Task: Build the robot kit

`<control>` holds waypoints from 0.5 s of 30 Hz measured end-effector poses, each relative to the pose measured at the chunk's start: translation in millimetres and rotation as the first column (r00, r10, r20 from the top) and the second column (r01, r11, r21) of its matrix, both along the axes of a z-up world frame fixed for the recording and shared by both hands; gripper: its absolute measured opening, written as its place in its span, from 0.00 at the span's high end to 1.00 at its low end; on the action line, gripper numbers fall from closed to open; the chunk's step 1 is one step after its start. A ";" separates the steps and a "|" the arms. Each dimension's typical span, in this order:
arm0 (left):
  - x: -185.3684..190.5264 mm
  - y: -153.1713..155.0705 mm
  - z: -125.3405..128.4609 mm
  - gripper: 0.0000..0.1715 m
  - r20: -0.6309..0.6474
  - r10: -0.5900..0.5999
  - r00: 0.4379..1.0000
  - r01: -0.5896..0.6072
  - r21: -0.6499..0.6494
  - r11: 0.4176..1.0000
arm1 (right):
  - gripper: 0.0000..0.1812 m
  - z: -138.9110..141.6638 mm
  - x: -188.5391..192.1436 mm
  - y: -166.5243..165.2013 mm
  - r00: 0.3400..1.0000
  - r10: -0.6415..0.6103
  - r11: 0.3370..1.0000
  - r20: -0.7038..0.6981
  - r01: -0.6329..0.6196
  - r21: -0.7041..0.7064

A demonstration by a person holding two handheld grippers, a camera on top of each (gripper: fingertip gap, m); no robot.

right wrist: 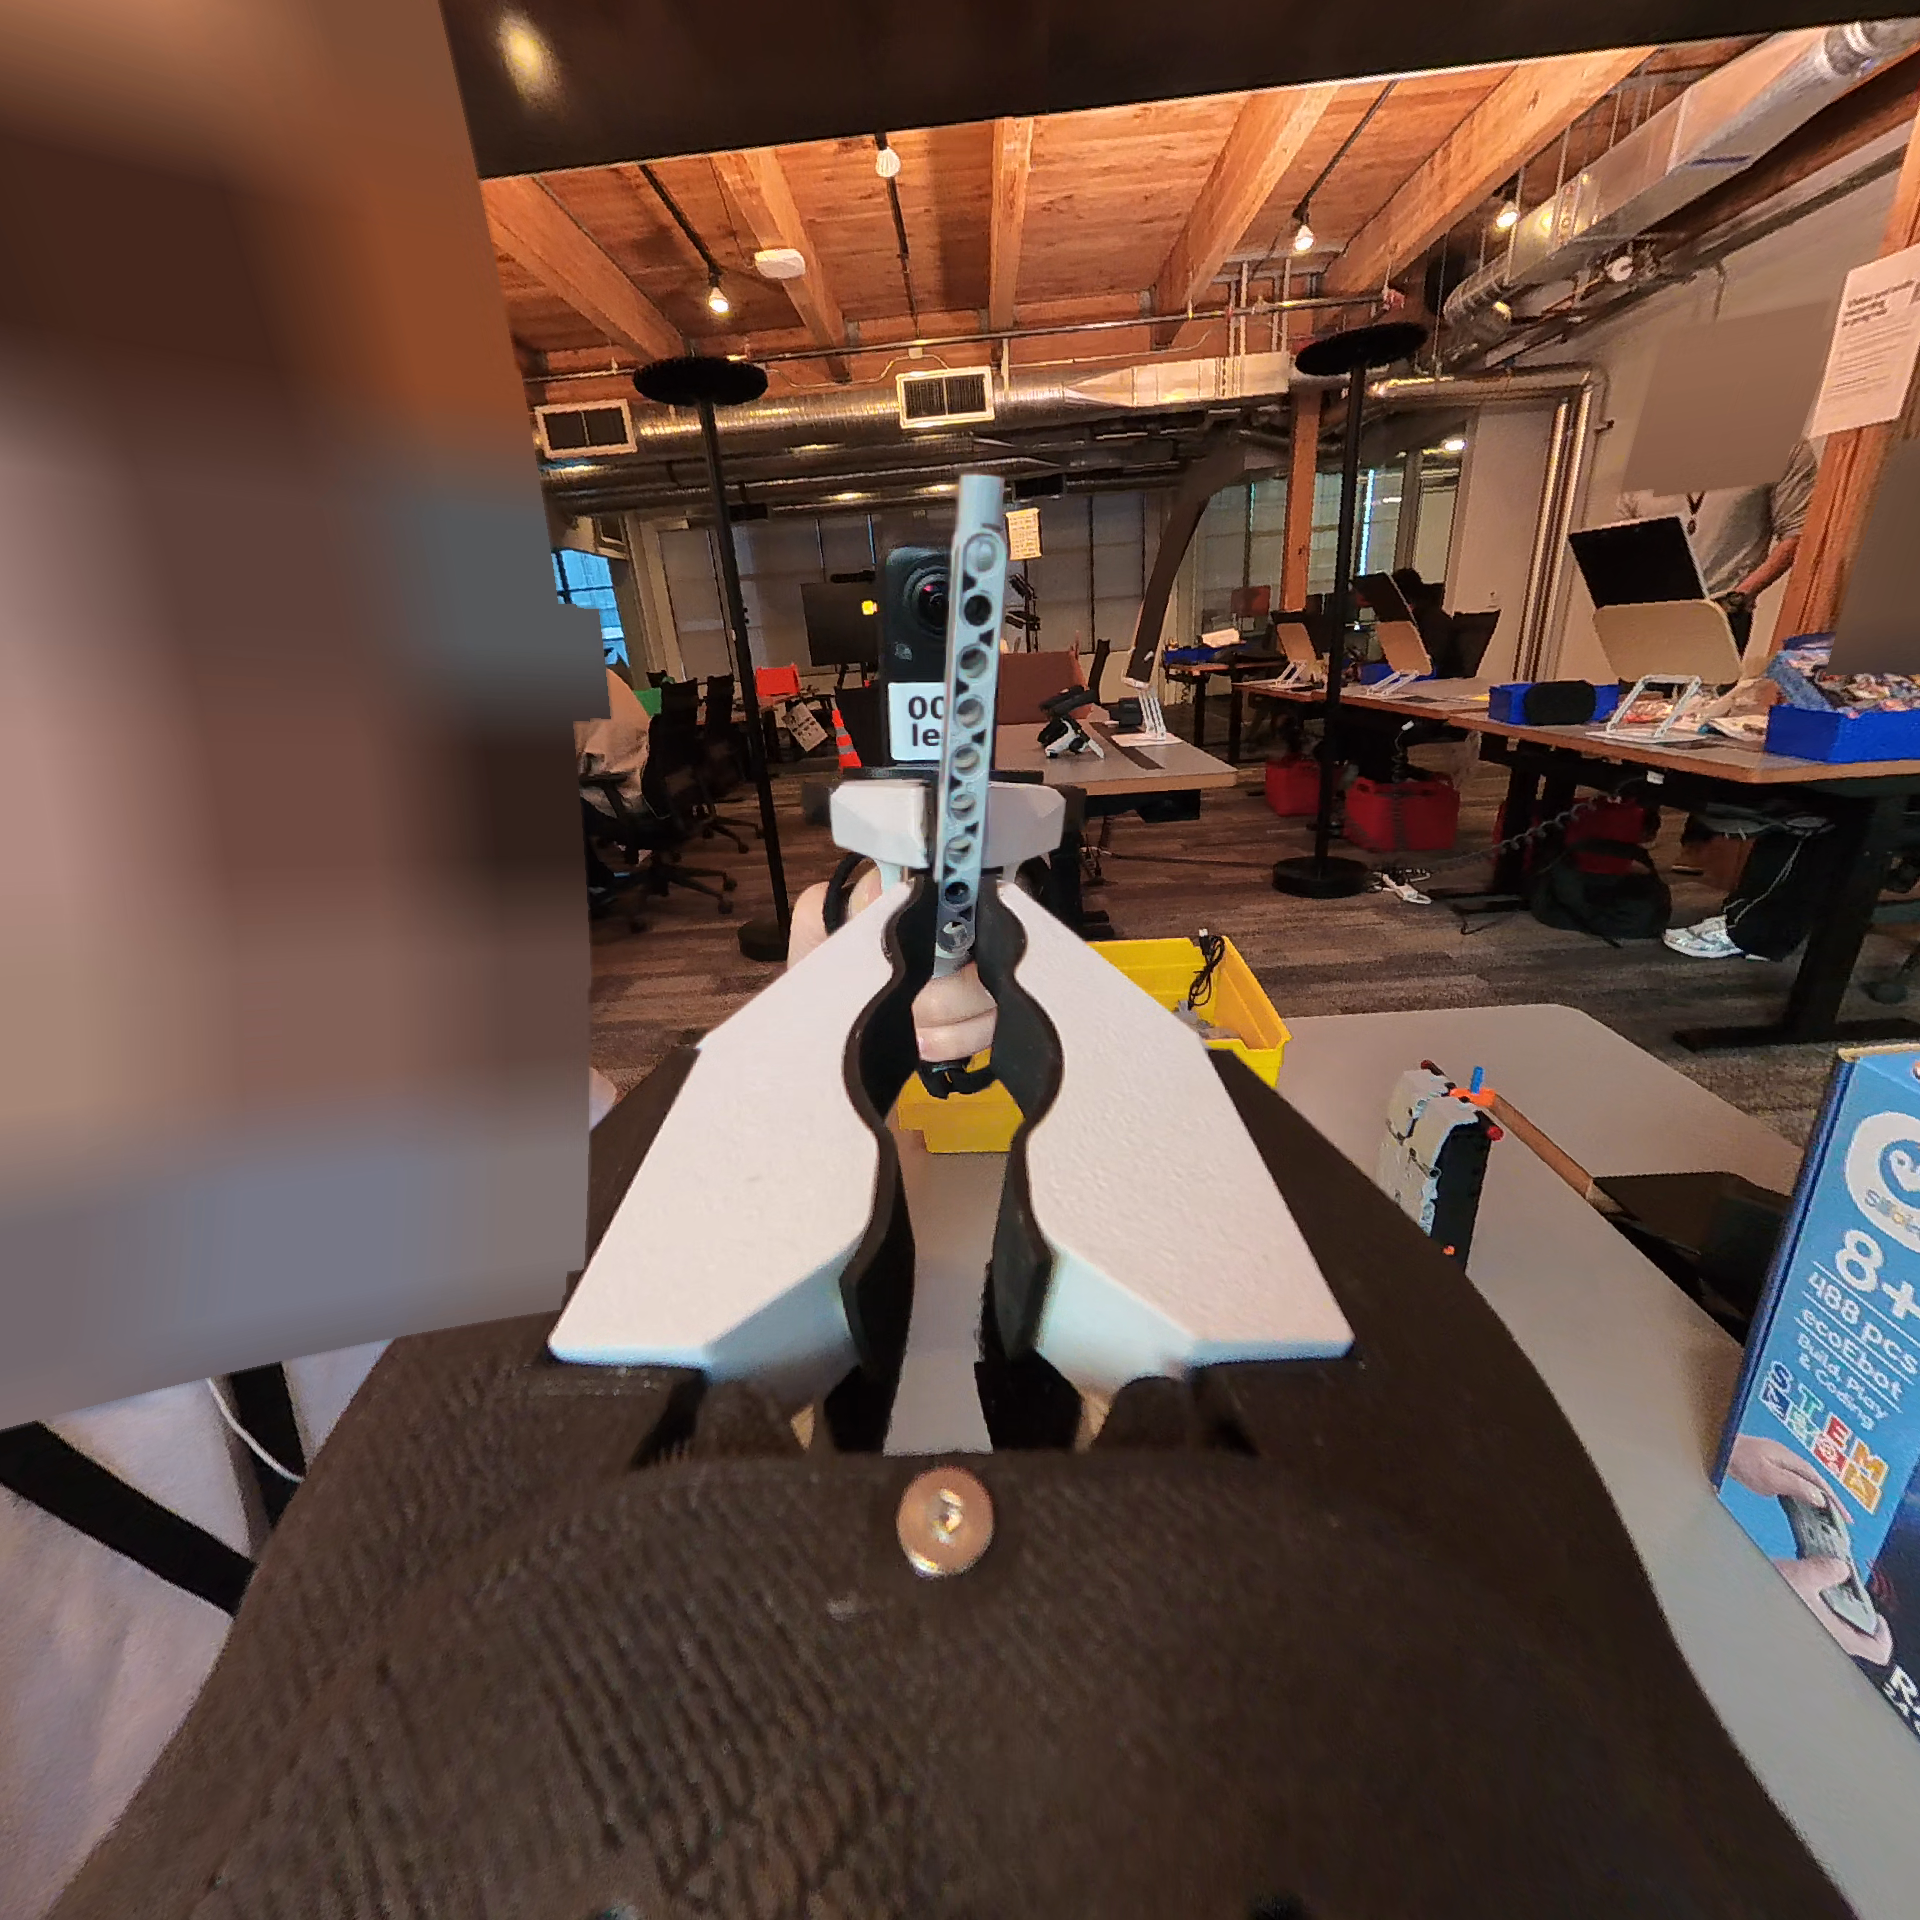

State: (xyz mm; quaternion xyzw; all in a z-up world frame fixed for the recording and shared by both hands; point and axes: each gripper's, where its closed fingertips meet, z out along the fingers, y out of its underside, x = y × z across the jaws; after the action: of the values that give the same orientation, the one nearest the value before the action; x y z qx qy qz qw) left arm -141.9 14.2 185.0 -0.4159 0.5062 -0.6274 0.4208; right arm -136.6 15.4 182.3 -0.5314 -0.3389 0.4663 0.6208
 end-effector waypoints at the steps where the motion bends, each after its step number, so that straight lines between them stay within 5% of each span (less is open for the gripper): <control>1: 0.0 -0.5 -0.3 0.97 0.000 -0.002 1.000 0.002 0.003 1.000 | 0.96 0.1 -0.2 -0.9 1.000 0.006 1.000 -0.001 -0.006 0.000; 15: -3.0 6.7 3.1 0.97 0.018 0.062 0.998 -0.063 0.033 0.997 | 0.96 -0.9 -5.6 8.1 0.997 -0.071 0.997 0.018 0.071 -0.028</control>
State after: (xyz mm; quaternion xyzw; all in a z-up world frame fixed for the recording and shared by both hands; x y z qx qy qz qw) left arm -144.9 20.9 188.1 -0.4192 0.4997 -0.6090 0.4514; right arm -142.1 23.5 181.3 -0.5560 -0.3183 0.4442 0.6263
